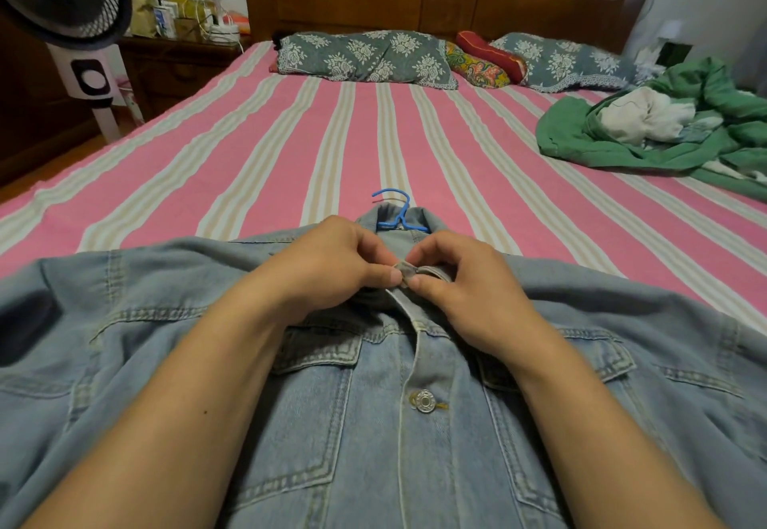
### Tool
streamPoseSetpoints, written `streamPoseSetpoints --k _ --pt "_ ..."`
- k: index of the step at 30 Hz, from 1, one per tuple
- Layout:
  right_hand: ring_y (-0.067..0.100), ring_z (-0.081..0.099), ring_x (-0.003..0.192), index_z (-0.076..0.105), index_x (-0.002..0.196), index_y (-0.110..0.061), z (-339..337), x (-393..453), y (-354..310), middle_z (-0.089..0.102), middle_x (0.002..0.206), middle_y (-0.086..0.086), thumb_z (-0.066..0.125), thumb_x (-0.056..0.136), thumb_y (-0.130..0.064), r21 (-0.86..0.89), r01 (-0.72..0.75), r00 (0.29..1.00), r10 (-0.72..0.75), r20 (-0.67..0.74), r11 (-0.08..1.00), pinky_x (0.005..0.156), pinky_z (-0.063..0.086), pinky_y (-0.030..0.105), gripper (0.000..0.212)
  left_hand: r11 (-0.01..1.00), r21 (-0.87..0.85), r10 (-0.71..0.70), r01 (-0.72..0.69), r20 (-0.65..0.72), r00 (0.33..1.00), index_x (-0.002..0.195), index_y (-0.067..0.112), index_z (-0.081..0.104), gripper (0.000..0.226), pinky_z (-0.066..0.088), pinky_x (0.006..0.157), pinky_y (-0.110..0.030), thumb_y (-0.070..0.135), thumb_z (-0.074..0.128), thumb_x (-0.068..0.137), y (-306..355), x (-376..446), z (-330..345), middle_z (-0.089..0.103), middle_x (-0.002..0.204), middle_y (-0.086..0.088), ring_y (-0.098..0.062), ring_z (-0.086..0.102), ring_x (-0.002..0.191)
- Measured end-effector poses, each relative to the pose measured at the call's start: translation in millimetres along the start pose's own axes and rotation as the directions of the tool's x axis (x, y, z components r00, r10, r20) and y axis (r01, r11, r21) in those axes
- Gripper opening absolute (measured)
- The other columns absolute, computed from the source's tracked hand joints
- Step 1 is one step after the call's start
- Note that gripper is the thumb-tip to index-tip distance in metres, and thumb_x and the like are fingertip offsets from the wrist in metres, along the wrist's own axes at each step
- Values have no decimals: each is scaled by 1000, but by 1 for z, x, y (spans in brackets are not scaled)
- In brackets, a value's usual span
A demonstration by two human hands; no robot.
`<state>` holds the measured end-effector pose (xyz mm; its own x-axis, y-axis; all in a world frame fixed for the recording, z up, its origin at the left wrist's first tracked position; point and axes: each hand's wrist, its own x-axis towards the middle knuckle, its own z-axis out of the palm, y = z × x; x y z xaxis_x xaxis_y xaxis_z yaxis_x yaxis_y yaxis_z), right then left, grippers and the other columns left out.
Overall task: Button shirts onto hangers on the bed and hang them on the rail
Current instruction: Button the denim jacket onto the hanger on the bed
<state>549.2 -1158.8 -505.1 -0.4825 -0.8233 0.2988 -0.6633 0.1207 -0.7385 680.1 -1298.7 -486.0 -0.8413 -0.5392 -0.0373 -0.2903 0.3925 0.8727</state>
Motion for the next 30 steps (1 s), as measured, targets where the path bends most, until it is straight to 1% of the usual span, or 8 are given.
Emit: streamPoseSetpoints --k 4,10,12,14,18,22,26,30 --pt "2 67 90 70 95 -27 1 0 2 73 92 -13 81 80 -12 -6 -4 1000 4 -19 1000 87 51 25 23 990 -140 -35 27 -54 998 84 17 75 10 49 71 -36 10 81 82 -4 2 2 73 73 -12 -20 61 64" --pt "-5 66 93 73 100 -30 -3 0 7 74 96 -17 76 86 -9 2 6 1000 -6 -2 1000 90 50 21 25 993 -30 115 -114 28 993 99 22 63 14 41 68 -31 11 70 94 -3 1 5 67 71 2 -14 51 65" --pt "-3 67 99 70 104 -28 -1 0 7 73 101 -15 73 87 -8 -3 28 999 -28 -43 1000 94 50 24 27 984 -10 178 -178 57 982 103 25 59 19 41 69 -32 10 69 95 -4 1 5 68 75 -6 -16 50 68" --pt "-3 66 98 64 100 -31 2 0 7 71 100 -16 70 87 -9 7 12 997 -12 -73 1000 92 50 24 27 974 -19 228 -227 75 971 105 25 58 24 42 71 -33 7 69 94 -4 0 5 69 81 -12 -18 51 70" --pt "-4 64 91 63 91 -34 1 1 7 69 92 -18 71 86 -11 -34 5 996 -8 -91 999 83 47 22 25 960 19 278 -279 42 960 111 27 58 28 42 66 -27 7 68 94 -2 -2 8 67 79 -9 -12 50 67" --pt "-5 62 84 71 93 -29 -2 0 2 69 86 -19 74 87 -15 -69 40 992 -48 -119 997 77 45 14 16 976 -60 212 -211 11 977 117 29 57 32 42 62 -26 21 74 91 1 1 12 62 77 -2 -12 52 65" --pt "3 64 87 74 93 -26 1 -1 1 71 88 -15 75 85 -13 -104 19 996 -27 -80 994 86 48 26 16 963 106 243 -249 66 968 121 32 52 54 45 70 -33 5 78 83 -2 2 14 60 76 4 -8 51 65" --pt "8 64 94 66 88 -27 4 1 2 69 92 -13 80 80 -16 -78 -77 992 68 -111 994 89 50 33 20 917 282 270 -282 80 960 128 42 44 69 46 73 -30 12 83 79 -1 1 10 56 78 8 -8 52 69"
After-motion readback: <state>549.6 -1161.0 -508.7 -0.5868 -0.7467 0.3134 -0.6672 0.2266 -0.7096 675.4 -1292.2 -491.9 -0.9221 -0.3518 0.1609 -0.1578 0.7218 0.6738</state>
